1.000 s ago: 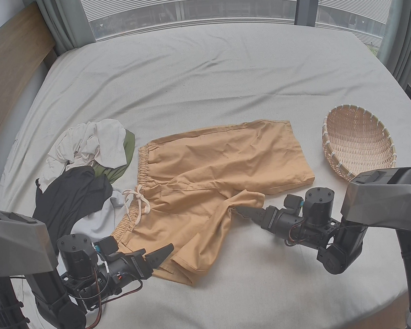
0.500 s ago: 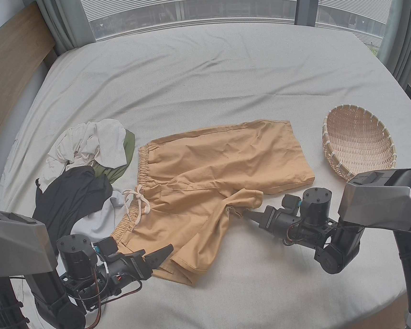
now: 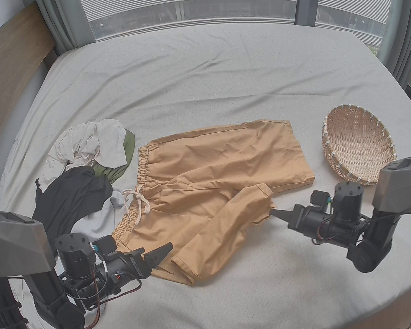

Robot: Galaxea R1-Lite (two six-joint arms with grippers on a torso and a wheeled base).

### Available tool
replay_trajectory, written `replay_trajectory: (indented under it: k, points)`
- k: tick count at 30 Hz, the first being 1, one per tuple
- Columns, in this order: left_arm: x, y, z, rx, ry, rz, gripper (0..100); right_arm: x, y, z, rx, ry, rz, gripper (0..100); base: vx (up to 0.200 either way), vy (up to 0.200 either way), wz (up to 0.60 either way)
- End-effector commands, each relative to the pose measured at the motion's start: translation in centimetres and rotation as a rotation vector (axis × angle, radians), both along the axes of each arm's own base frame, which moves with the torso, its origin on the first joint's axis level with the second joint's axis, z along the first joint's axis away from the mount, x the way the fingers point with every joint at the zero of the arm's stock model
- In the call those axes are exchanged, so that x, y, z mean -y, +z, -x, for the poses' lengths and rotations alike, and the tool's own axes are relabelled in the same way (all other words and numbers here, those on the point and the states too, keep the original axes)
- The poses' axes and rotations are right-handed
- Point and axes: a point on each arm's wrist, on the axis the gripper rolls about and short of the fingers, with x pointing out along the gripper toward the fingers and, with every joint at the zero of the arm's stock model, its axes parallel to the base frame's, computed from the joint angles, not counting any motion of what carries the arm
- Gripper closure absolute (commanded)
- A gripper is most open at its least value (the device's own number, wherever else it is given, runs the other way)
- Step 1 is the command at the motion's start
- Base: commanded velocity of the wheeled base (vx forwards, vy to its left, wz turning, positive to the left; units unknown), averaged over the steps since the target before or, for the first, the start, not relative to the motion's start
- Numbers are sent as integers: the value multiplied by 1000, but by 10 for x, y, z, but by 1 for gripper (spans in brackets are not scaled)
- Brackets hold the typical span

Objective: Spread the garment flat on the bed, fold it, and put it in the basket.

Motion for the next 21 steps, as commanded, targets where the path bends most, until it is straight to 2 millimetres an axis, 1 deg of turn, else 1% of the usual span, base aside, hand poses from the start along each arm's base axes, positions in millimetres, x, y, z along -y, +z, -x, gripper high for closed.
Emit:
replay_trajectory:
  k: [1, 7, 9, 12, 14, 16, 17, 21]
  points:
    - [0, 2, 1, 5, 0, 2, 0, 36, 24, 9, 55, -91, 23, 100, 0, 0, 0]
    - [-1, 1, 2, -1, 0, 0, 0, 53, 21, -2, 43, -145, 45, 100, 0, 0, 0]
    - [-1, 1, 2, -1, 0, 0, 0, 54, 15, -6, 22, -147, 57, 100, 0, 0, 0]
    - [-1, 1, 2, -3, 1, 1, 0, 49, 7, -4, -5, -132, 65, 100, 0, 0, 0]
    - [-1, 1, 2, -3, 1, 1, 0, 39, -4, 1, -41, -95, 80, 100, 0, 0, 0]
    - [-1, 1, 2, -2, 1, 1, 0, 33, -11, 4, -64, -74, 86, 100, 0, 0, 0]
    - [-1, 2, 2, 0, 1, 2, 0, 28, -15, 4, -75, -59, 90, 0, 0, 0, 0]
    - [-1, 2, 3, 0, 1, 2, 0, 8, -29, 9, -97, 5, 101, 0, 0, 0, 0]
